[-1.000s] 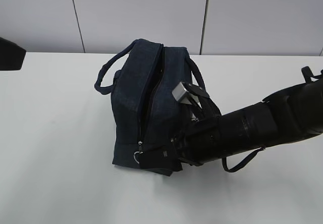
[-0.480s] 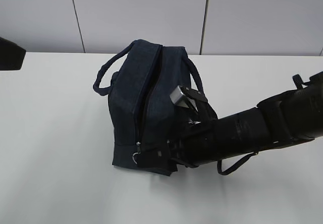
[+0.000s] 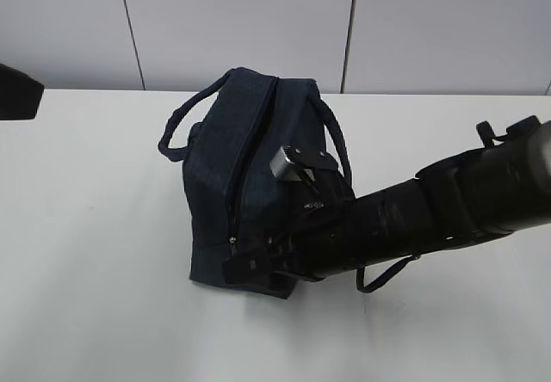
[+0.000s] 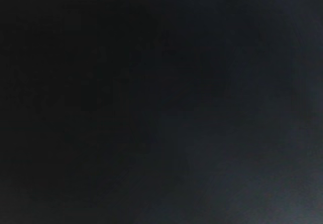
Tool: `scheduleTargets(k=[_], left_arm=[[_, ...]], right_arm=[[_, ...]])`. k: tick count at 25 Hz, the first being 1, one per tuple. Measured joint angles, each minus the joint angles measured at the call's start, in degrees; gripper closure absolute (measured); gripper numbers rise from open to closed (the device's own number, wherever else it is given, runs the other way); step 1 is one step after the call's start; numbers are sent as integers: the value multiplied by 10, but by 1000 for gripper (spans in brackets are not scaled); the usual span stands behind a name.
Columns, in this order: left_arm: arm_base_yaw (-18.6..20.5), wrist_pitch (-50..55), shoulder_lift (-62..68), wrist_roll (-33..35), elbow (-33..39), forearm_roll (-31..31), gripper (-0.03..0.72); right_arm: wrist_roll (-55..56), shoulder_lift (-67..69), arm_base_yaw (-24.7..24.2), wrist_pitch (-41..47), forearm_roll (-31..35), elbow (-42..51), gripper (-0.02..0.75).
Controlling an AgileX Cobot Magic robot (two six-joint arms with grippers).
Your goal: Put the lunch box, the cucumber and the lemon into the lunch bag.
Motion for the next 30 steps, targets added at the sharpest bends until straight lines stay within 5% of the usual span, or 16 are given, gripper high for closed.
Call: scheduleTargets(k=[4, 18, 30], left_arm=[[0, 0, 0, 0, 0, 1, 449], [0, -1, 0, 0, 41, 1, 449], [0, -16, 0, 0, 47, 1, 449]], right_arm=[[0, 17, 0, 0, 1, -8, 374], [2, 50, 0, 33, 3, -51, 728], [41, 54, 0, 60, 3, -55, 738]])
